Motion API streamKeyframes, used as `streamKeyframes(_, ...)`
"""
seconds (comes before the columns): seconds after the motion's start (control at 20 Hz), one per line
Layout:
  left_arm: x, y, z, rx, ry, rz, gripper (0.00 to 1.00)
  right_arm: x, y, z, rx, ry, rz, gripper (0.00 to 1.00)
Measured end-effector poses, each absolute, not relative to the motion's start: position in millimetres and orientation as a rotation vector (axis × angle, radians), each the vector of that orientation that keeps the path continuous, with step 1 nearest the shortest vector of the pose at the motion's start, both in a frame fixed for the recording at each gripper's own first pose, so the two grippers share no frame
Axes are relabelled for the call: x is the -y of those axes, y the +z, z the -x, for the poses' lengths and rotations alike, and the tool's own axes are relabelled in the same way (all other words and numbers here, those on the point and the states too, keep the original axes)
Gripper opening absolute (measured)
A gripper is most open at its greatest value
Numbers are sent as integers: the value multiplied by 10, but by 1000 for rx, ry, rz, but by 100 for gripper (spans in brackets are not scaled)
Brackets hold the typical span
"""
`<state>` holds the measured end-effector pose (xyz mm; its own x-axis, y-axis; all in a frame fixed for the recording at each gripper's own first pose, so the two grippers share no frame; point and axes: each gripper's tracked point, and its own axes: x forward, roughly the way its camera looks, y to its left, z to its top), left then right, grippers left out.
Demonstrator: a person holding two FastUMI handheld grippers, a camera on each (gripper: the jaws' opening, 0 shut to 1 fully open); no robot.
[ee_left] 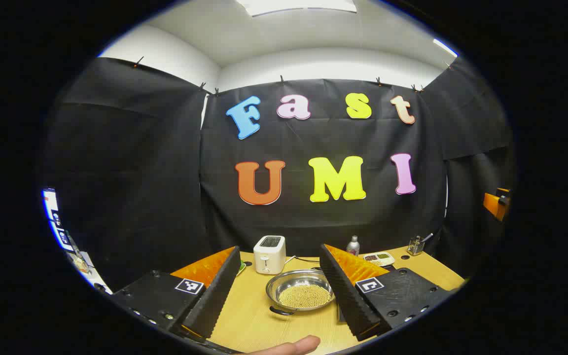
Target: First push the handle of the pot to place it horizontally, then grasp the pot with both hands and set it on the induction cooktop.
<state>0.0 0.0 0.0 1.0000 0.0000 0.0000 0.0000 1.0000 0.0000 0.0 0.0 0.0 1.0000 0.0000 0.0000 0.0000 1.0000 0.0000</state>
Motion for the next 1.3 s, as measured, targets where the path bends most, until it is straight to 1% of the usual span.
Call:
streamKeyframes(0.05, 19, -13, 16, 1, -10, -1, 96, -31, 8, 22, 3, 7, 2, 96)
streamKeyframes(0.25, 66, -49, 25, -4, -30, -5, 96, -54, 72, 74, 18, 15, 15, 96)
streamKeyframes(0.3, 89, -41, 28, -2, -33, -4, 96, -60, 93, 87, 25, 15, 17, 99)
streamKeyframes(0.35, 96, -26, 45, 3, -30, -7, 96, -57, 90, 97, 27, 15, 20, 96)
streamKeyframes(0.7, 221, 52, 68, 45, -56, 13, 96, -71, 124, 145, 41, 29, 26, 96)
streamKeyframes(0.8, 296, -16, 55, 32, -75, 34, 96, -54, 117, 145, 39, 30, 22, 96)
streamKeyframes(0.85, 334, -29, 32, 26, -88, 39, 96, -69, 105, 146, 39, 37, 19, 99)
streamKeyframes(0.9, 353, -44, 17, 25, -94, 41, 96, -79, 99, 145, 38, 41, 18, 96)
streamKeyframes(1.1, 377, -261, -134, -33, -96, 39, 96, -83, 47, 130, 35, 45, 21, 96)
streamKeyframes(1.2, 452, -431, -190, -93, -126, 70, 95, -95, 27, 121, 34, 49, 16, 96)
streamKeyframes(1.25, 514, -550, -211, -140, -153, 89, 90, -112, 0, 111, 33, 55, 12, 96)
streamKeyframes(1.3, 553, -660, -232, -181, -174, 101, 87, -141, -11, 102, 32, 65, 10, 96)
